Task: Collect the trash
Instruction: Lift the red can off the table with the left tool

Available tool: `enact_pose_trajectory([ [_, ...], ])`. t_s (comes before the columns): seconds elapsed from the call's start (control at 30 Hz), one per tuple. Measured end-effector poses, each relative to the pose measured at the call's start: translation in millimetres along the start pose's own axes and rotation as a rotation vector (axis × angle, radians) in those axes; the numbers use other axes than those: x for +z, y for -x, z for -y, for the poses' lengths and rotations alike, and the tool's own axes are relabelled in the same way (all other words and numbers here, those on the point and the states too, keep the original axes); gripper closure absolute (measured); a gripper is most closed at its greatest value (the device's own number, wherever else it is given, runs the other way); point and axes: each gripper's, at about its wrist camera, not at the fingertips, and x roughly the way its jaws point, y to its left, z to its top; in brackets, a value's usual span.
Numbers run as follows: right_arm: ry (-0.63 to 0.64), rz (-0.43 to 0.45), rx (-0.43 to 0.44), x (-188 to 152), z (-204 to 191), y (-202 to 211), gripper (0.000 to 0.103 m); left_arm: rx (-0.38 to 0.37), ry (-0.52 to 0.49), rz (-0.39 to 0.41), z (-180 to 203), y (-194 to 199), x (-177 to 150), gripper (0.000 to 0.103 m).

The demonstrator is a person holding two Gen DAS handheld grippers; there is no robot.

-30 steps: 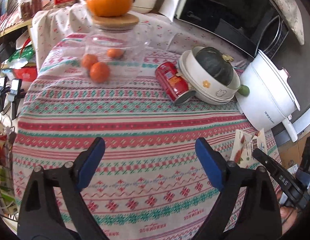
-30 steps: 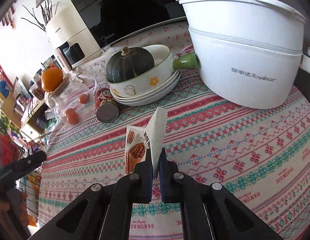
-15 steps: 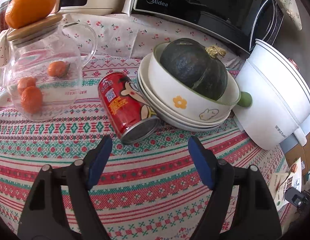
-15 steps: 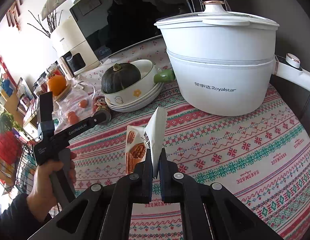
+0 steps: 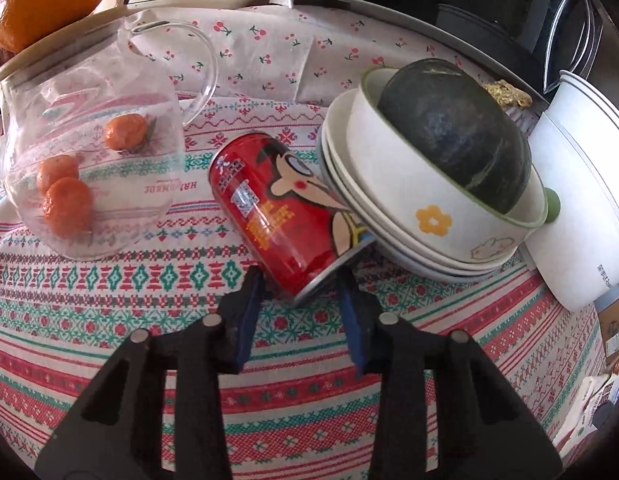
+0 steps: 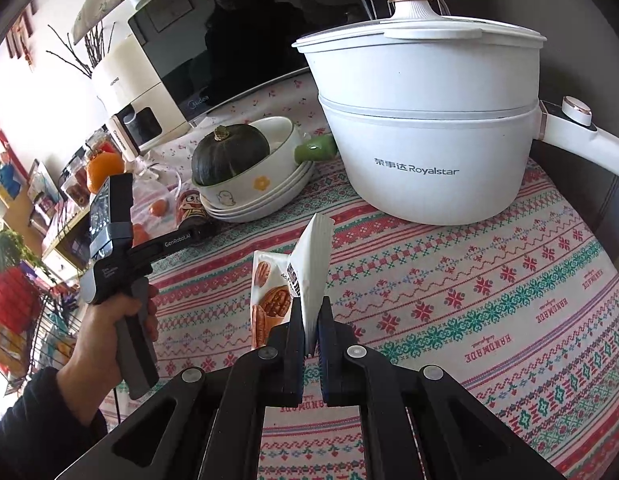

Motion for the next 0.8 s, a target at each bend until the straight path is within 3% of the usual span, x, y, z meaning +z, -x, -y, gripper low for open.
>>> enact_pose_trajectory([
  [0.03,0.003,-0.003,-0.003,-1,-1,0,0.097,0.0,-0.005,-0.004,-4,1,-2,0.094],
  [0.07,0.005,-0.006,-0.005,0,-2,0,0.097,0.001,-0.016,-0.004,-8,4,-5,0.101],
  [0.27,0.002,-0.016,-0.023,-1,-13,12,0.097,-0.047,-0.025,-0.011,-31,32,-15,0.1],
  [0.3,0.007,-0.017,-0.03,-2,-15,16,0.097,-0.063,-0.009,-0.018,-37,37,-16,0.09],
  [0.33,0.012,-0.017,-0.035,-3,-17,20,0.097,-0.079,0.021,-0.024,-43,40,-15,0.066],
  [0.4,0.022,-0.014,-0.044,-4,-20,26,0.097,-0.101,0.099,0.012,-55,50,-9,0.038],
  [0.5,0.032,0.0,-0.048,-1,-22,31,0.097,-0.134,0.165,0.03,-57,53,5,0.033],
  [0.6,0.023,0.009,-0.038,2,-20,29,0.097,-0.112,0.191,0.05,-49,42,24,0.033],
  [0.8,0.02,-0.011,-0.042,-1,-10,16,0.097,-0.102,0.307,0.016,-34,2,38,0.034],
])
